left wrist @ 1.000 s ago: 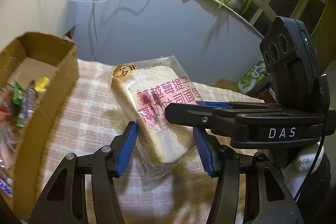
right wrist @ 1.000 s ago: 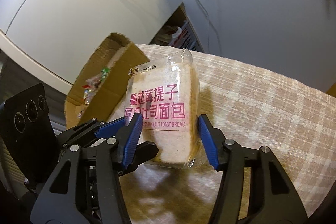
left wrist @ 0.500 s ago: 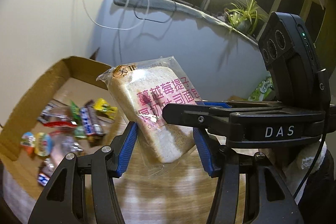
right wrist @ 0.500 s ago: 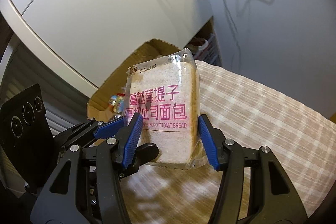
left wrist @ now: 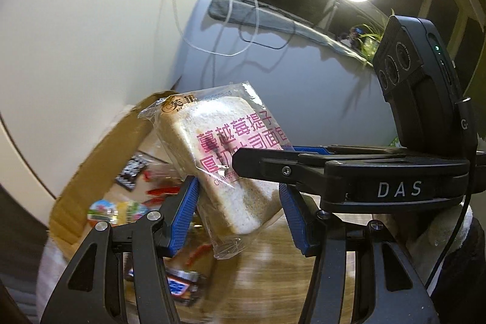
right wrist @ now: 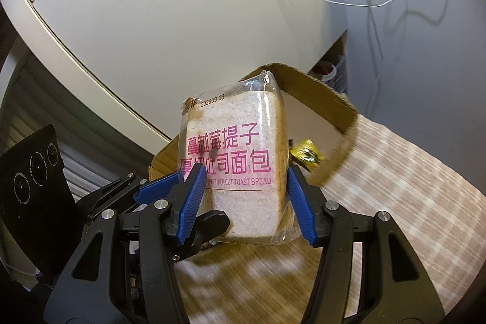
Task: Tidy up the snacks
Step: 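Lift the bread loaf with both tools and lower it into the box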
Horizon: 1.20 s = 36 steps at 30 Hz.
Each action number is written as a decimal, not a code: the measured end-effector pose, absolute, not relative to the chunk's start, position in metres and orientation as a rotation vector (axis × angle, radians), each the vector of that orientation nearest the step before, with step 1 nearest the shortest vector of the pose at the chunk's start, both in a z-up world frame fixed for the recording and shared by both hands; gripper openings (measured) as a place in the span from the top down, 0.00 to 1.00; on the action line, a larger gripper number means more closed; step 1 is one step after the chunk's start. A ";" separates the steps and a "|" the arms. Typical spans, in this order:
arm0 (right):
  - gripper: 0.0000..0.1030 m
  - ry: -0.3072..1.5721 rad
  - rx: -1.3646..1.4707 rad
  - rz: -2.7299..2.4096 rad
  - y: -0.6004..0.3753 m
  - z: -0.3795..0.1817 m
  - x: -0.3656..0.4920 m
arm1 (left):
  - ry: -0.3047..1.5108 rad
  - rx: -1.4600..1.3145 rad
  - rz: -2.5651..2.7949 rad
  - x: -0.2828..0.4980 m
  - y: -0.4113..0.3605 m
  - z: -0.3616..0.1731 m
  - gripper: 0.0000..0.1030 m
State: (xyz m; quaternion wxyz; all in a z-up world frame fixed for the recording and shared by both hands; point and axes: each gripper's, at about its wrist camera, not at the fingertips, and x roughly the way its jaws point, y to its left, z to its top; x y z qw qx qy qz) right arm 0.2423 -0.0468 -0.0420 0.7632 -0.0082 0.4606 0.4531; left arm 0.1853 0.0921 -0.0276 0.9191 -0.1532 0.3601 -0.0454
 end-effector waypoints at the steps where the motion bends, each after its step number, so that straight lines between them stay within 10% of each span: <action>1: 0.44 1.005 -0.024 0.989 -0.041 -0.044 0.242 | 0.745 -0.321 -0.086 0.186 0.098 -0.030 0.48; 36: 0.44 0.953 -0.075 0.952 -0.022 -0.042 0.227 | 0.735 -0.250 0.004 0.157 0.115 -0.024 0.53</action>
